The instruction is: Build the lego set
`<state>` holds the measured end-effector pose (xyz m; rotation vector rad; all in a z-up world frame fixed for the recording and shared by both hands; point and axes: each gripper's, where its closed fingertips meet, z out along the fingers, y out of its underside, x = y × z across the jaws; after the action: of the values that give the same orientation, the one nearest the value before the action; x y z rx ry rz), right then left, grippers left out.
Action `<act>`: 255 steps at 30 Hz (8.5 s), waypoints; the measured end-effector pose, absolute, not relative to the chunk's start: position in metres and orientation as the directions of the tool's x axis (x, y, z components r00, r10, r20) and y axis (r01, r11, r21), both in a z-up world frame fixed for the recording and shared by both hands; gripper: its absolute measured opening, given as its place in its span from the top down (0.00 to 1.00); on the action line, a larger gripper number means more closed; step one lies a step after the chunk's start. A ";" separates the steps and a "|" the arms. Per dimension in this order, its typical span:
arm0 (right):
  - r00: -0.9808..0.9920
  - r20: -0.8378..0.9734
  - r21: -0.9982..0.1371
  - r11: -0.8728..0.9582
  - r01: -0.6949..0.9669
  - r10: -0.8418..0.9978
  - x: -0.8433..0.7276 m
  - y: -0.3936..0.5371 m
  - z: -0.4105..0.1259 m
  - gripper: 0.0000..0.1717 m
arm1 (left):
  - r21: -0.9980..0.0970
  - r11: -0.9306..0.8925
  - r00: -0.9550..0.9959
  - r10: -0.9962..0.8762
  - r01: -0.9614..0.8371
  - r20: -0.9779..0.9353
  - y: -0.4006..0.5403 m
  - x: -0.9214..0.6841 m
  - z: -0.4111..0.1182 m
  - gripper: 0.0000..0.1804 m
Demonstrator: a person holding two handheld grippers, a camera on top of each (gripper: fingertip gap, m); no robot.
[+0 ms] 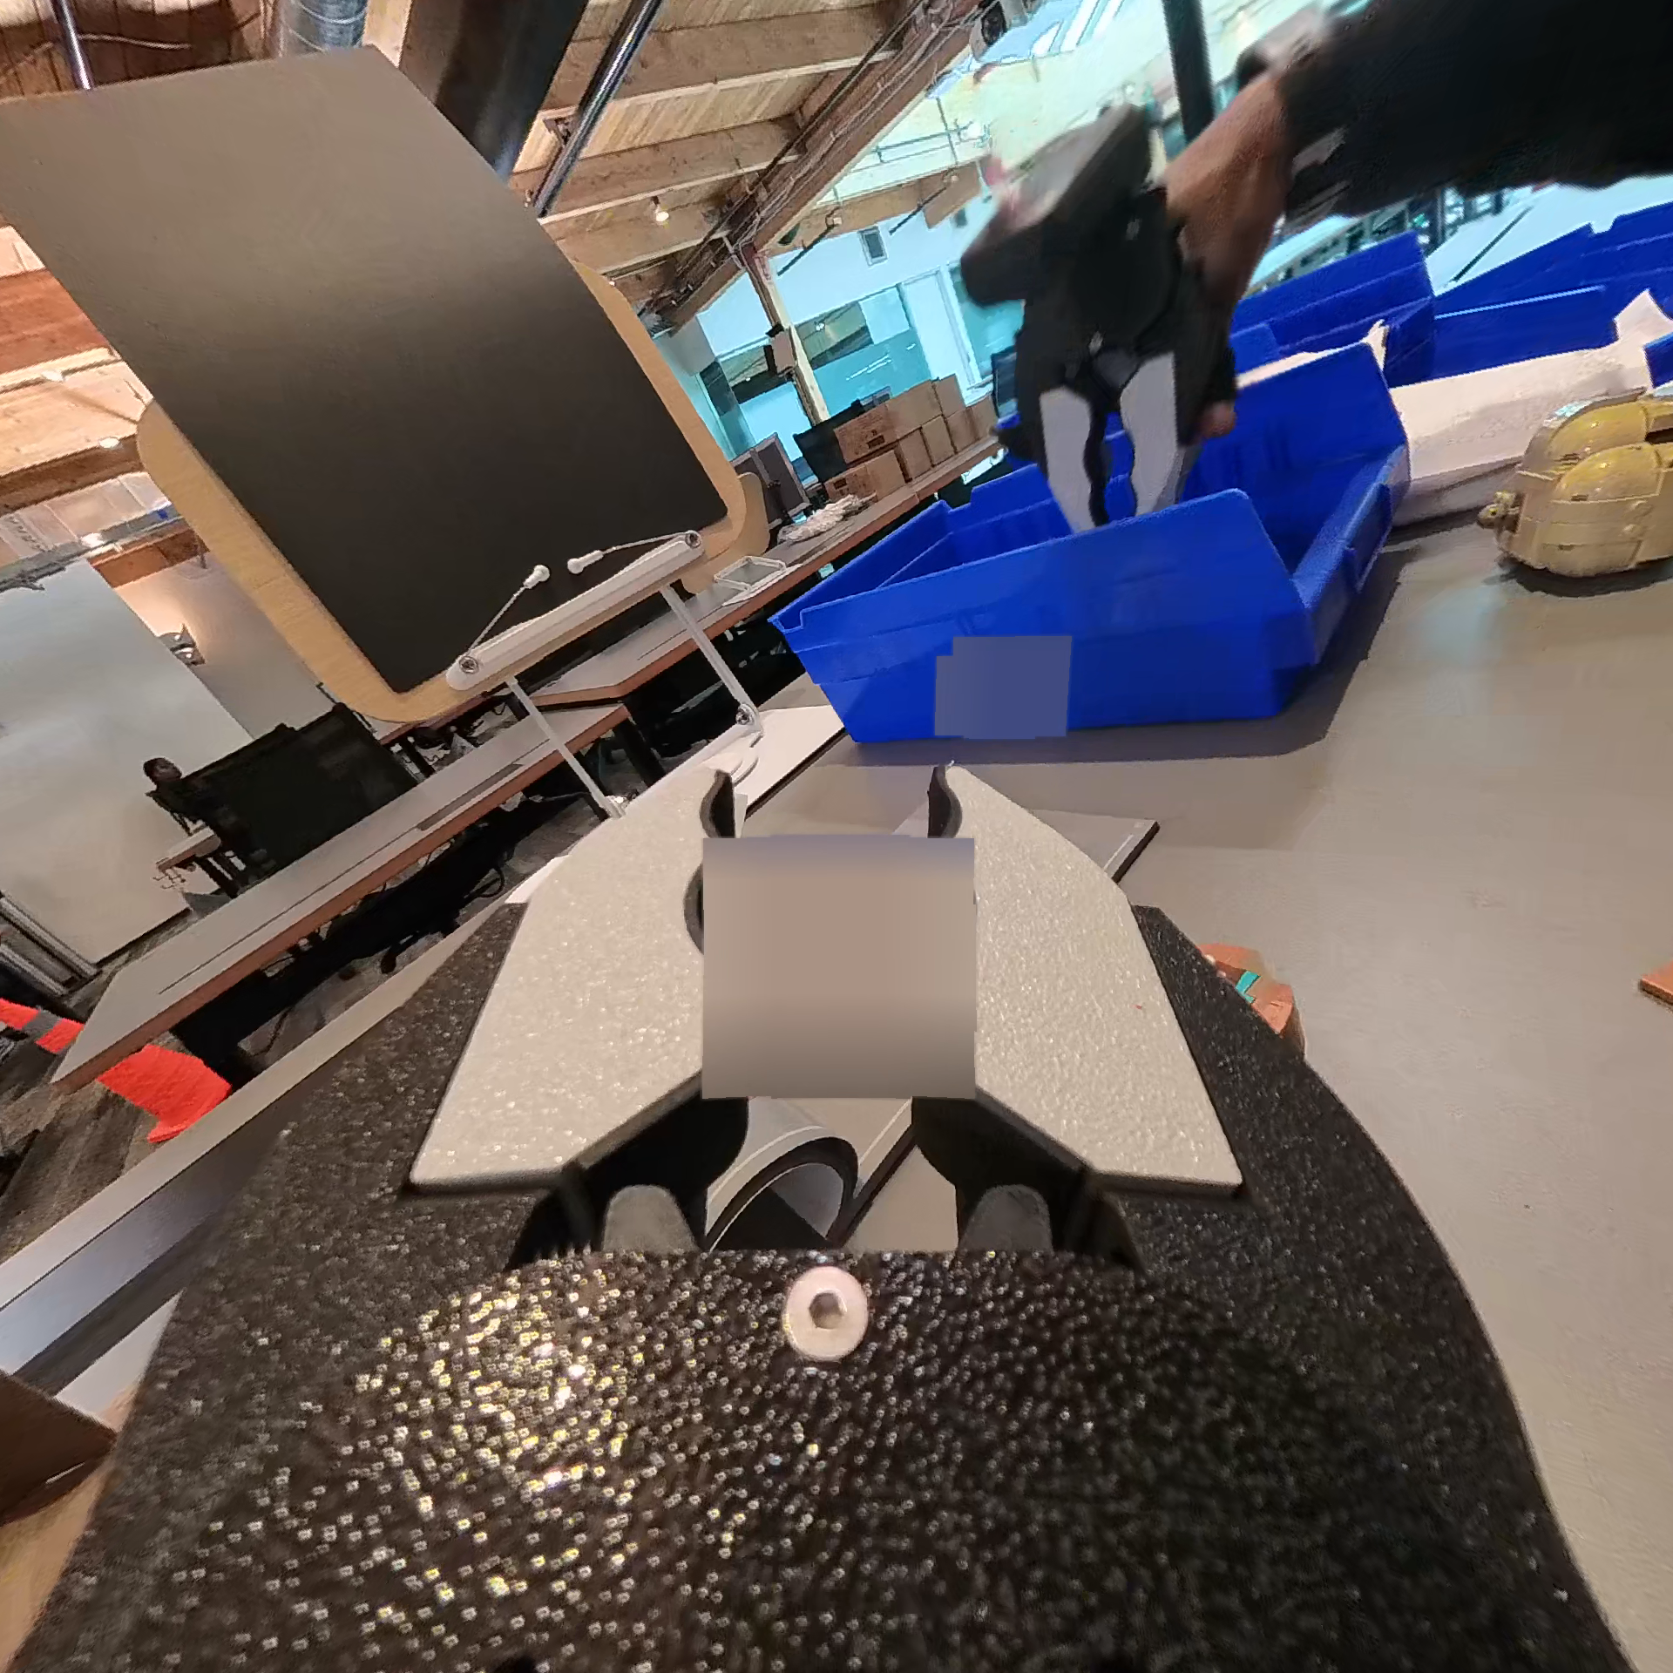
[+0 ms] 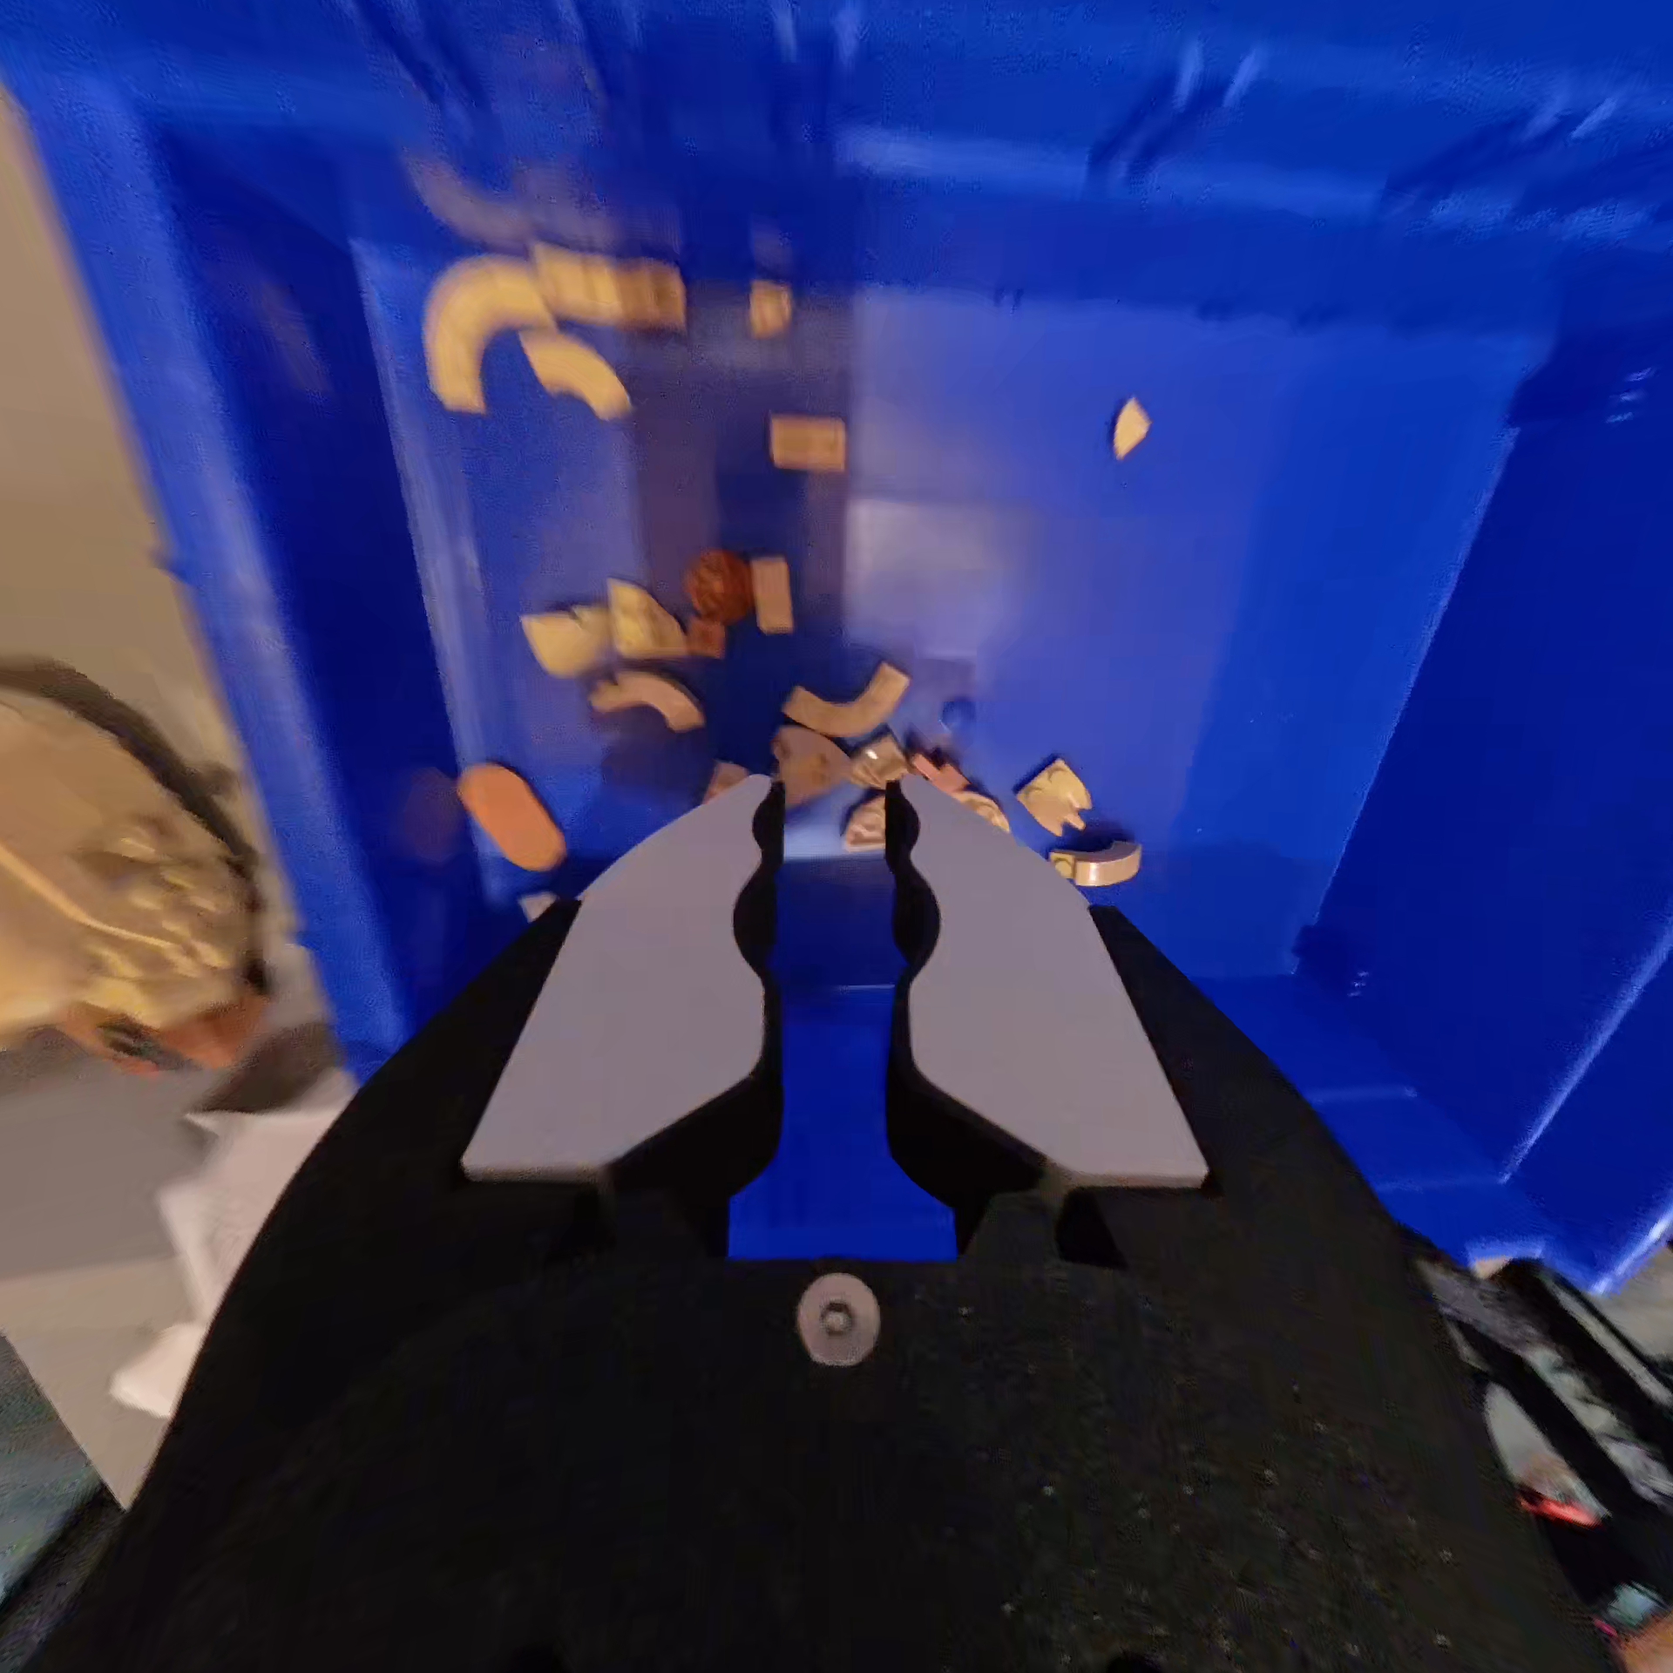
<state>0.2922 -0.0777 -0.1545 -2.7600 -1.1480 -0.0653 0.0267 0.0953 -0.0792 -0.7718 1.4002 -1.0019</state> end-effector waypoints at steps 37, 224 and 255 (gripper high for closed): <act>0.630 0.244 -0.525 -0.446 0.725 0.737 0.180 -0.062 -0.105 0.94 | -0.914 0.390 -0.101 -0.911 0.109 -0.400 0.096 0.026 -0.079 0.78; 0.877 -0.239 -0.847 -0.531 0.021 0.416 0.012 -0.040 -0.151 0.77 | -0.914 -0.149 0.220 -0.944 0.377 0.244 0.090 -0.017 0.110 0.28; 0.861 -0.185 -0.856 -0.508 0.095 0.474 -0.002 -0.042 -0.151 0.69 | -0.944 -0.109 0.274 -0.941 0.313 0.199 0.089 -0.033 0.084 0.27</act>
<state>-0.0016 -0.0425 -0.1506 -2.0720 -0.4138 0.4981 -0.0331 0.0891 0.0843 -1.2268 0.6894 -1.2163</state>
